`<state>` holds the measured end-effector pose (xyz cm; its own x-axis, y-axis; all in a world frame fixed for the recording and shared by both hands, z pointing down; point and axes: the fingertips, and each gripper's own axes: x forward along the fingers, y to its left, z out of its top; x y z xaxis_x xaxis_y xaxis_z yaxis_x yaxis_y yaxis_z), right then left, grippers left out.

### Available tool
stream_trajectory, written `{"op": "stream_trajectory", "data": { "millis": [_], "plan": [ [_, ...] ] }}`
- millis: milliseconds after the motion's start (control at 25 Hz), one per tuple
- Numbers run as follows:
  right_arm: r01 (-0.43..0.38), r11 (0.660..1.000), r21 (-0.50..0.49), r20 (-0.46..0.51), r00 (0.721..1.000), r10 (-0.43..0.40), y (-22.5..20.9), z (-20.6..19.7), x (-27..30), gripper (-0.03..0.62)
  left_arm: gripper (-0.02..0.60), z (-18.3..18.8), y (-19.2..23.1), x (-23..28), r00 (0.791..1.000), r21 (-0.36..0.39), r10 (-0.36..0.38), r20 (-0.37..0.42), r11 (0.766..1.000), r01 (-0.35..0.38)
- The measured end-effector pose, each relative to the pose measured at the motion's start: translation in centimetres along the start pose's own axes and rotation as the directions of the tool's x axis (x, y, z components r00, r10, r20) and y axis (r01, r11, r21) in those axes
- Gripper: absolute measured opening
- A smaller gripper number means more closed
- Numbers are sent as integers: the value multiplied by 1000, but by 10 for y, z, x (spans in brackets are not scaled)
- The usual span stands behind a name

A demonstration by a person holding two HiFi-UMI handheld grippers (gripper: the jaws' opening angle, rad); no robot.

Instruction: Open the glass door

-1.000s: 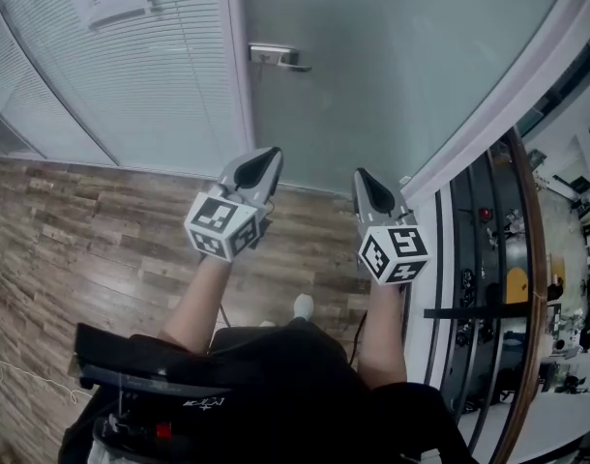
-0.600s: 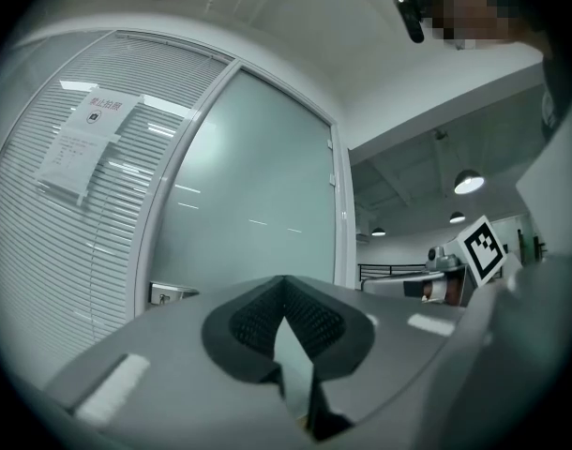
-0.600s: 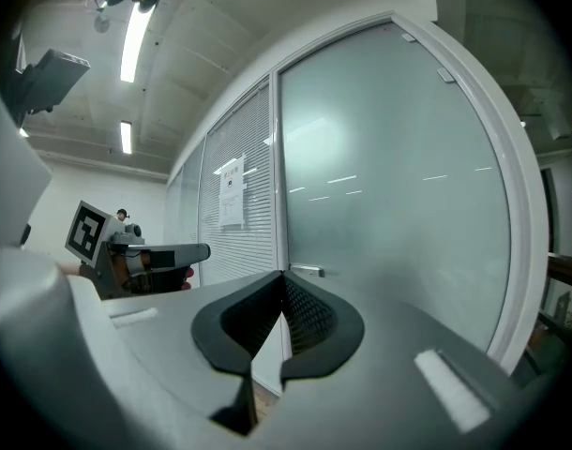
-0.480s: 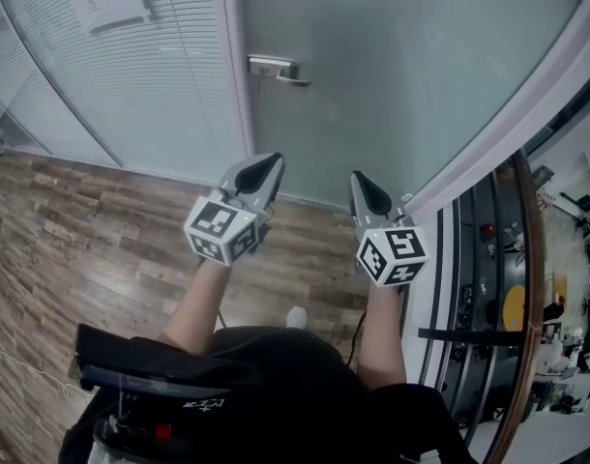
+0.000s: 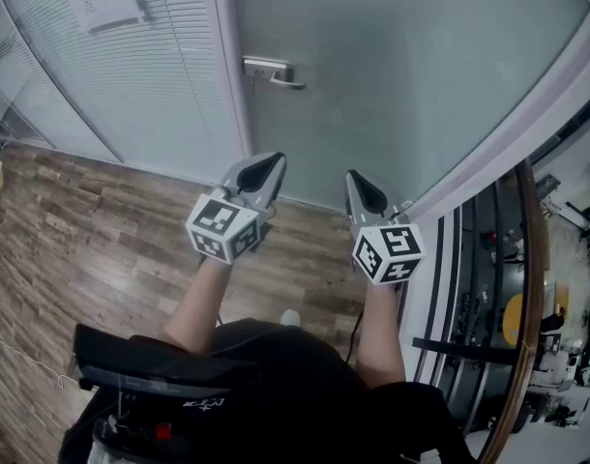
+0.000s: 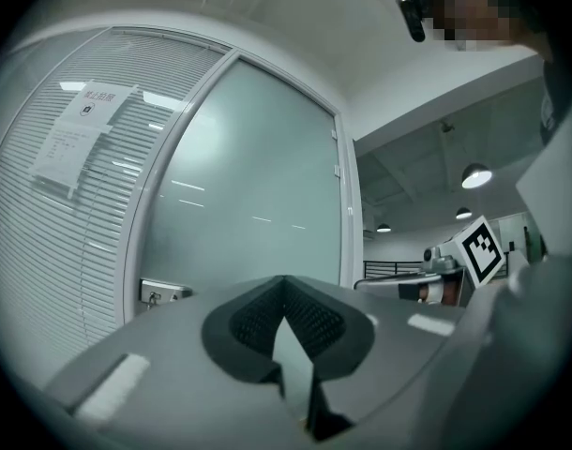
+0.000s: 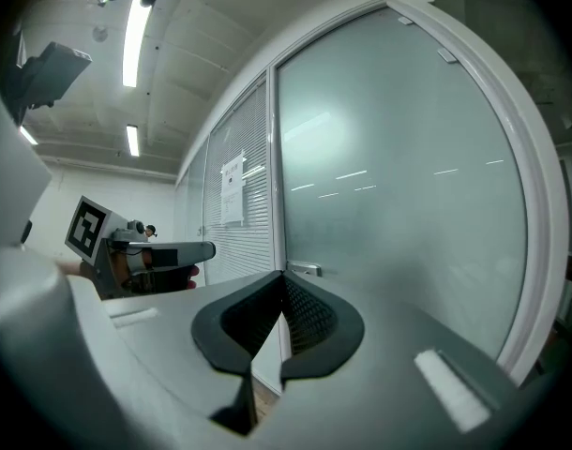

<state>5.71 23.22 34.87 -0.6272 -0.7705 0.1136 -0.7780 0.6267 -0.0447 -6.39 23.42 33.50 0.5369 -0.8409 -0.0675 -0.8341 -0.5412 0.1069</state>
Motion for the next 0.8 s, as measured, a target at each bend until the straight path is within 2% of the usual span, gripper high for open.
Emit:
{"op": "stream_trajectory", "data": {
  "millis": [360,800],
  "plan": [
    [-26,1000,3,-3,1000,26,-24,-3,-3,2,-2,-1,-10,11,999,19,53,-1,998,-53],
    [-55,998,-1,-29,998,55,-25,-9,3,2,-2,-3,-6,13,997,9,77,-6,997,-77]
  ]
}}
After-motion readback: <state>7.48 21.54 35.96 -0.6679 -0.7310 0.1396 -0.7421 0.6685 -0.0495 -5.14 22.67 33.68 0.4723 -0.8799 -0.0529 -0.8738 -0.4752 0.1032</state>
